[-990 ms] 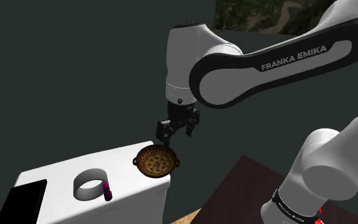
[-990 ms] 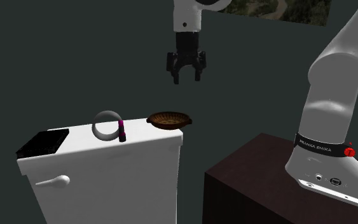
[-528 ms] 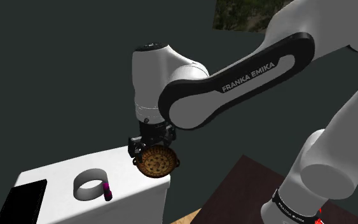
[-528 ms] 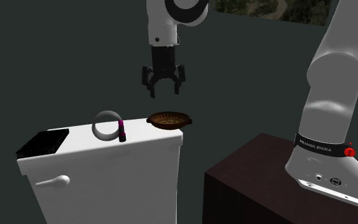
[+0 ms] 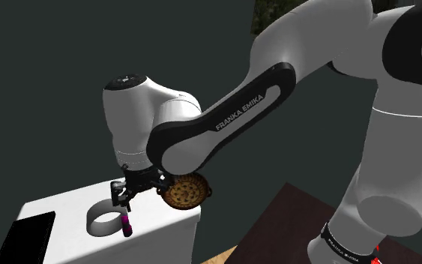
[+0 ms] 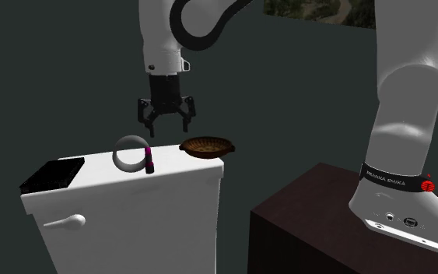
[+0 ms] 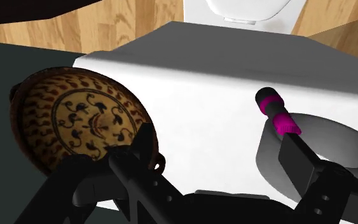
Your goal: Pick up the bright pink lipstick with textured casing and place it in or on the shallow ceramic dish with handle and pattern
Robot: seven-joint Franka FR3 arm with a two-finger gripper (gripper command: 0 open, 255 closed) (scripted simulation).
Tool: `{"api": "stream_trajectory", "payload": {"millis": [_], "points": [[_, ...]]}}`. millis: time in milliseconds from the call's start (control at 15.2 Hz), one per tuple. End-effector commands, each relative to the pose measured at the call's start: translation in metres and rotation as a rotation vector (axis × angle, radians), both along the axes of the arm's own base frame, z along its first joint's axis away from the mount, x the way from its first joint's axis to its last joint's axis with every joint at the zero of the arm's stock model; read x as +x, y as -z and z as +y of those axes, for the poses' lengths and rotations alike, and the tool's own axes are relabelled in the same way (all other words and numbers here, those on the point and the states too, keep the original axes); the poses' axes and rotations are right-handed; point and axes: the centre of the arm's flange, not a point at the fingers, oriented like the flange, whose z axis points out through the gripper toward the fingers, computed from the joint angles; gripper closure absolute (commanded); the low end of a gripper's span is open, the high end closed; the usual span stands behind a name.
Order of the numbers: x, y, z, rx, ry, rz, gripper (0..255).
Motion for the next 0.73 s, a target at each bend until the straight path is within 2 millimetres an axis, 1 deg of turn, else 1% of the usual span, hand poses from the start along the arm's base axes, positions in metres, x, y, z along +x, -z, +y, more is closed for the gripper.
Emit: {"api": "stream_trajectory", "payload": {"millis": [0, 198, 264, 660], "points": [[0.011, 0.010, 0.023, 0.002, 0.022, -0.005, 0], [0.029, 0.026, 0.053, 0.007, 0.049, -0.011, 0], [0.031, 0.027, 0.055, 0.008, 0.051, -0.011, 0], [0.033, 0.059, 0.053, 0.008, 0.051, -0.011, 0]]}}
